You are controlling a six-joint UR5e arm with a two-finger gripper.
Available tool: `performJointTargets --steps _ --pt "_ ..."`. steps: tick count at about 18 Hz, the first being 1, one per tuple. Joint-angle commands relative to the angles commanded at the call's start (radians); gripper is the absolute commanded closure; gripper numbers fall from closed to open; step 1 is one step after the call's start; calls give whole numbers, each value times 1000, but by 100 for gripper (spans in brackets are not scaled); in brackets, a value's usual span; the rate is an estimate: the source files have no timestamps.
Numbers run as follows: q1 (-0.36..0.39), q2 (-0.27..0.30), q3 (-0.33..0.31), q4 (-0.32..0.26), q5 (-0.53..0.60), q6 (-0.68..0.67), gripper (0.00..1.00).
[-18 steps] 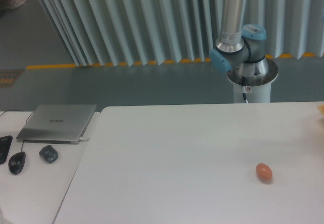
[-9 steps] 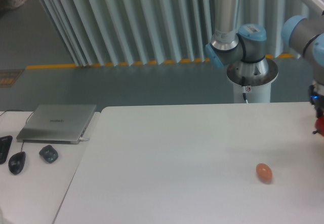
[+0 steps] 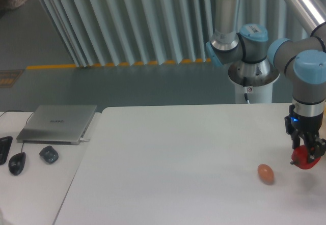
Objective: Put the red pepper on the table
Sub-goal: 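Bring the red pepper in with the gripper and lower it to the table, then open the gripper to release the red pepper and lift away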
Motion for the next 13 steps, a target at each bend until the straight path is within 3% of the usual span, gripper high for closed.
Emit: performJointTargets --steps 1,2,3,13 --pt "0 -2 0 2 5 0 37" --pt "0 -3 -2 0 5 -2 23" --pt "0 -3 -2 2 3 2 0" --pt "2 0 -11 -5 9 -2 0"
